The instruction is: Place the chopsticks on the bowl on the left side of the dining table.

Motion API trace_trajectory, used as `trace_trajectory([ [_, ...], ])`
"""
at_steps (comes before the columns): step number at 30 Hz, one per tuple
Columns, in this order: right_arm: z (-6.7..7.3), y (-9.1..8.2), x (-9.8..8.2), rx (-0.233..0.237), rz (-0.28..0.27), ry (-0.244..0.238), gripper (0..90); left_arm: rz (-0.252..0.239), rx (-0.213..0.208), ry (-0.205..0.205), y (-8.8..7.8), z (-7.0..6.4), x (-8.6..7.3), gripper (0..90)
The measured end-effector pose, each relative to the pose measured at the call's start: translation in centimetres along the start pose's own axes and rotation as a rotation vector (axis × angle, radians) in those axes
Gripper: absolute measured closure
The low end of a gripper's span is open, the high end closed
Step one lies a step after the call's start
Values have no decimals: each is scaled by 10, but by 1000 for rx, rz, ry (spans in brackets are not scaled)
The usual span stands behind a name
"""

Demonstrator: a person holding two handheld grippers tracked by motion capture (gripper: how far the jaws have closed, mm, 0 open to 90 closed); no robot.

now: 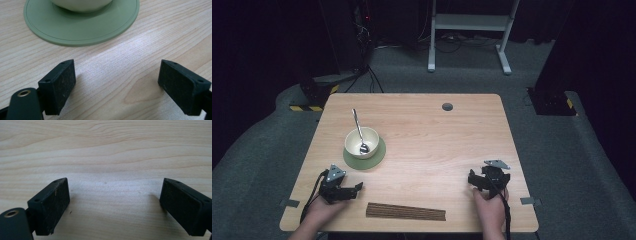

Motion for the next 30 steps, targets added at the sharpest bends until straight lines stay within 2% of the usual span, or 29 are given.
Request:
trace_trajectory([
  [14, -1, -1, -1, 11, -4, -1, 91, 11, 25, -18, 2, 0, 1, 94],
  [19, -2, -1, 0, 30, -4, -11, 110, 10, 26, -23, 0, 0, -1, 94],
  [21, -3, -2, 1, 54, -6, -28, 116, 9, 45, -35, 0, -3, -1, 91],
  [23, -4, -4, 2, 58, -18, -32, 110, 3, 57, -32, -1, -6, -2, 91],
  [25, -3, -5, 2, 59, -20, -33, 110, 5, 49, -25, -1, -5, -2, 91],
  [27, 2, -7, -1, 67, -13, -54, 106, 7, 40, -28, -3, -2, -3, 85],
  [30, 9, -10, 0, 78, -16, -67, 107, 3, 32, 11, -4, -2, -2, 86],
])
Point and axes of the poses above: each handheld gripper's, and its own axes: y roughly forward along the jaws, x roughly out of its top, z roughly to its left, the point moved 3 cm from there along y, roughly forward along the jaws, and after that the axes turned 8 degrees about -y, right-handed, at the moved point
